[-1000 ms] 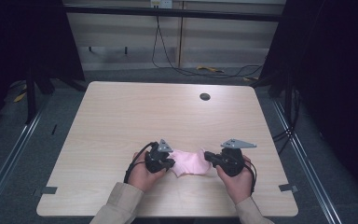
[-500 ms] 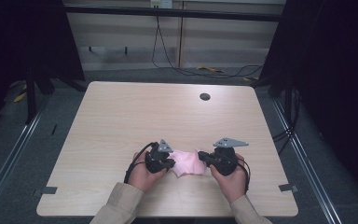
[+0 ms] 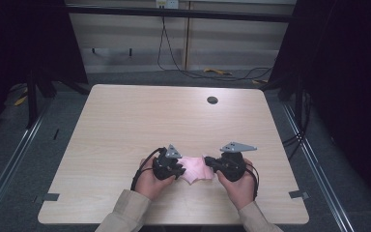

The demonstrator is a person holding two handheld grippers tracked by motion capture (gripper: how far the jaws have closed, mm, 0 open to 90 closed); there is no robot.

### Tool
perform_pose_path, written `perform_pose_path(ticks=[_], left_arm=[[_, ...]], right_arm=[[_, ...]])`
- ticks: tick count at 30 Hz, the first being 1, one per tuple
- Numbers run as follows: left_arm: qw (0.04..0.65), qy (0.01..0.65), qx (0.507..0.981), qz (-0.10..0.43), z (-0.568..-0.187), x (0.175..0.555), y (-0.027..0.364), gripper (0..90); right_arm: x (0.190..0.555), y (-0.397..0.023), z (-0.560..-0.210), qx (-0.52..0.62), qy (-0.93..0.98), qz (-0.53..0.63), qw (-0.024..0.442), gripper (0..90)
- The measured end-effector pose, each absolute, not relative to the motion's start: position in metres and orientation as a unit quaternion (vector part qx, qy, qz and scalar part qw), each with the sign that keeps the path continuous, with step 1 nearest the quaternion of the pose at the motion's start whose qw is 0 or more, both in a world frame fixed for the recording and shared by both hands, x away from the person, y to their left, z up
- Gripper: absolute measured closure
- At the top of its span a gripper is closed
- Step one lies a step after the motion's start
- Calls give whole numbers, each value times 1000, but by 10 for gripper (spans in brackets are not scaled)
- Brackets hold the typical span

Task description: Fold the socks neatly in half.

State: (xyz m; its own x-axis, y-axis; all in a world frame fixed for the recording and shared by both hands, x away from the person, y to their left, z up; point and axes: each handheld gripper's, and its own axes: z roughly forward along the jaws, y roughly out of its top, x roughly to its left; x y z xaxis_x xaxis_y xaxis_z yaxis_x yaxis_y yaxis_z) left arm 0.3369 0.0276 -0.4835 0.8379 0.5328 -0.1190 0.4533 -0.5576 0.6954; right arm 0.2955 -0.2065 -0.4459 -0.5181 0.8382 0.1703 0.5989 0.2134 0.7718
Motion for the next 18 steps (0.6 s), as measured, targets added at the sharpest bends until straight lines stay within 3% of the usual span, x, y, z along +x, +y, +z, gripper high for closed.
perform_pose_path(ticks=[18], left_arm=[[359,277,890,47,-487,338,32,802]], right_arm=[[295,-192,-441,458,765,426,150,883]])
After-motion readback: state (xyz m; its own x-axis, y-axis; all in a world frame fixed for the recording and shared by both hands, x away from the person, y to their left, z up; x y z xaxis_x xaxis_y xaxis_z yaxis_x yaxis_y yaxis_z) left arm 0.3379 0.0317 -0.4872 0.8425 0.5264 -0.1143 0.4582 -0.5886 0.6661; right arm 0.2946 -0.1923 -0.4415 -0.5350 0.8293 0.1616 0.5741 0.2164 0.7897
